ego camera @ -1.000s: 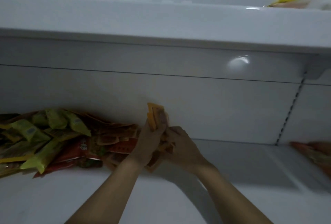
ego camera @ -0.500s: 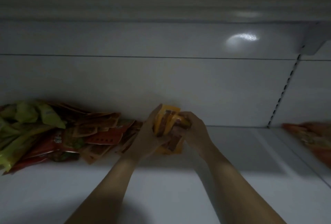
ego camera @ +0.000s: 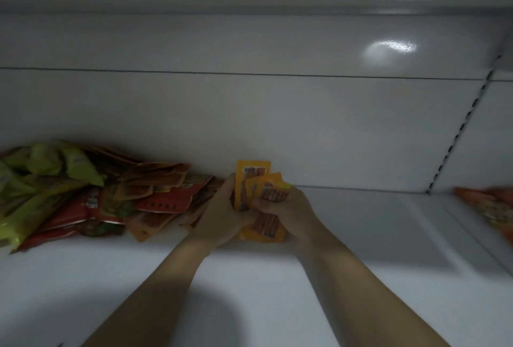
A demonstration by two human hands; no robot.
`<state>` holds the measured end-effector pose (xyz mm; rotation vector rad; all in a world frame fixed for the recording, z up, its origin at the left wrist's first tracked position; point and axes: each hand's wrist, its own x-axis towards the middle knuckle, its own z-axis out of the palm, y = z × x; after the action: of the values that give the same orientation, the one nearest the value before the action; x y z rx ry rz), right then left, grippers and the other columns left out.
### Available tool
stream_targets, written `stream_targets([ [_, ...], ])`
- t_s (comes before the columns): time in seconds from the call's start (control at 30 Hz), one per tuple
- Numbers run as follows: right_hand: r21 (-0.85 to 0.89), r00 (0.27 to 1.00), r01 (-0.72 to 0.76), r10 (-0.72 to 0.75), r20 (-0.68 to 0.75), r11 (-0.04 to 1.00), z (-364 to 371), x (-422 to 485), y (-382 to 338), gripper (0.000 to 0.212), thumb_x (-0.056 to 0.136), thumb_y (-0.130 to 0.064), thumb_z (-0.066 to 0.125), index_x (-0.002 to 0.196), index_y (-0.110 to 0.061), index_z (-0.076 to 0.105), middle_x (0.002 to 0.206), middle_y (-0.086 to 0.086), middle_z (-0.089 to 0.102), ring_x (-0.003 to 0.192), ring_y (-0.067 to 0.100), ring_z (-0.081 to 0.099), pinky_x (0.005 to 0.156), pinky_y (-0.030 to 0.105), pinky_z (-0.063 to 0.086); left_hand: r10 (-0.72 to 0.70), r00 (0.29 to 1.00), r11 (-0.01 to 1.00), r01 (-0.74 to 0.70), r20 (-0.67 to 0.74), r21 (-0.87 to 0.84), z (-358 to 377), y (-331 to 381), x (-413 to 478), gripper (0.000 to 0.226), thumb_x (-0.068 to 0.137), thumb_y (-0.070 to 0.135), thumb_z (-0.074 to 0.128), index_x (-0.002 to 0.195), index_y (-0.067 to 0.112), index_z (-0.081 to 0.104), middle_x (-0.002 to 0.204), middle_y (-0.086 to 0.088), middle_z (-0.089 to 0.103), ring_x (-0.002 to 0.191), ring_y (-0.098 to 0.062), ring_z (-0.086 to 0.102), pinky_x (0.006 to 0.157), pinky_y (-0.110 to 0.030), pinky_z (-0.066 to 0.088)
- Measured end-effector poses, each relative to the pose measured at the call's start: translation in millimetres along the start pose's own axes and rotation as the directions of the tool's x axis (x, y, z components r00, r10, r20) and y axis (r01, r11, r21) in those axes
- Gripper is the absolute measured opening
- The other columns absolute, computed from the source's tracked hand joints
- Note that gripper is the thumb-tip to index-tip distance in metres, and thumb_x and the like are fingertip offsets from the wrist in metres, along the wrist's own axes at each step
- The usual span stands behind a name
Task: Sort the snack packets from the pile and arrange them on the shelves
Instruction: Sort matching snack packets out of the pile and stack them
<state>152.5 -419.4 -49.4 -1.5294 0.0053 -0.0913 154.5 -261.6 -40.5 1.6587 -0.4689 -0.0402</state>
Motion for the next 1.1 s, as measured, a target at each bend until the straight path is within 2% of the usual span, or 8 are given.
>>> stream_targets([
  [0.1, 0.125, 0.999, -0.026, 0.029, -0.022, 0.992, -3, -1, -7, 0.023, 0.067, 0.01, 0.079, 0.079, -0.009, 0.073, 0.076, 0.004, 0.075, 0.068, 0.019, 0.071, 0.065, 0.029, 0.059, -0.045, 0.998, 0.989, 0.051, 0.04, -0.138, -5, -1, 2, 0.089, 0.074, -0.014, 0.073, 0.141, 0.033, 0.037, 0.118, -0.008, 0.066, 0.111, -0.024, 0.066, 0.087, -0.041, 0.057],
  [0.17, 0.286, 0.996, -0.056, 0.073, -0.05, 0.957, -4, -1, -10, 0.029, 0.061, 0.008, 0.08, 0.088, -0.002, 0.073, 0.089, 0.016, 0.075, 0.08, 0.031, 0.072, 0.075, 0.044, 0.06, -0.111, 0.994, 0.945, 0.102, -0.012, -0.31, -9, -1, 5, 0.096, 0.071, -0.015, 0.074, 0.144, 0.031, 0.032, 0.124, -0.018, 0.061, 0.115, -0.032, 0.062, 0.093, -0.049, 0.053],
  [0.3, 0.481, 0.988, -0.118, 0.153, -0.033, 0.869, -9, 1, -11, 0.054, 0.064, -0.002, 0.081, 0.115, 0.005, 0.066, 0.111, 0.028, 0.068, 0.102, 0.046, 0.066, 0.089, 0.065, 0.05, -0.144, 0.987, 0.918, 0.161, 0.074, -0.362, -2, 5, 2, 0.039, 0.086, 0.012, 0.063, 0.125, 0.012, 0.058, 0.113, -0.009, 0.072, 0.103, -0.025, 0.068, 0.078, -0.034, 0.058],
  [0.4, 0.472, 0.982, -0.161, 0.187, -0.009, 0.867, -14, 0, -11, 0.049, 0.072, -0.004, 0.078, 0.118, 0.004, 0.065, 0.114, 0.028, 0.067, 0.104, 0.047, 0.065, 0.09, 0.066, 0.049, -0.184, 0.981, 0.921, 0.194, 0.061, -0.338, 4, -1, 3, 0.028, 0.101, 0.02, 0.047, 0.122, 0.01, 0.061, 0.114, -0.015, 0.07, 0.099, -0.024, 0.069, 0.078, -0.034, 0.057],
  [0.53, 0.385, 0.979, -0.174, 0.201, -0.029, 0.906, -21, -3, -16, 0.034, 0.074, -0.001, 0.077, 0.108, 0.0, 0.071, 0.103, 0.021, 0.073, 0.09, 0.038, 0.072, 0.074, 0.049, 0.059, -0.211, 0.977, 0.922, 0.193, -0.018, -0.337, 1, 1, 5, 0.038, 0.104, 0.031, 0.041, 0.123, 0.008, 0.063, 0.115, -0.021, 0.068, 0.096, -0.03, 0.065, 0.076, -0.038, 0.053],
  [0.6, 0.368, 0.98, -0.181, 0.201, -0.015, 0.912, -21, -4, -18, 0.036, 0.073, -0.001, 0.077, 0.109, -0.001, 0.071, 0.103, 0.02, 0.073, 0.091, 0.038, 0.071, 0.081, 0.052, 0.058, -0.196, 0.98, 0.922, 0.173, -0.033, -0.345, -2, 2, 5, 0.038, 0.104, 0.034, 0.039, 0.117, 0.015, 0.069, 0.114, -0.018, 0.07, 0.095, -0.03, 0.064, 0.075, -0.037, 0.051],
  [0.77, 0.356, 0.985, -0.154, 0.17, -0.014, 0.922, -17, -2, -18, 0.052, 0.064, -0.01, 0.083, 0.114, -0.001, 0.07, 0.109, 0.021, 0.071, 0.099, 0.042, 0.068, 0.09, 0.062, 0.052, -0.191, 0.981, 0.899, 0.16, -0.038, -0.408, -7, 8, 4, 0.033, 0.104, 0.025, 0.043, 0.121, 0.012, 0.068, 0.123, -0.023, 0.065, 0.114, -0.044, 0.059, 0.097, -0.061, 0.044],
  [1.1, 0.342, 0.986, -0.162, 0.162, 0.029, 0.926, -18, -3, -19, 0.052, 0.063, -0.006, 0.08, 0.113, 0.003, 0.069, 0.11, 0.023, 0.07, 0.101, 0.041, 0.068, 0.09, 0.058, 0.053, -0.169, 0.953, 0.832, 0.275, 0.253, -0.481, -7, 12, -6, 0.038, 0.083, 0.006, 0.058, 0.12, 0.013, 0.065, 0.115, -0.015, 0.069, 0.096, -0.025, 0.07, 0.075, -0.034, 0.057],
])
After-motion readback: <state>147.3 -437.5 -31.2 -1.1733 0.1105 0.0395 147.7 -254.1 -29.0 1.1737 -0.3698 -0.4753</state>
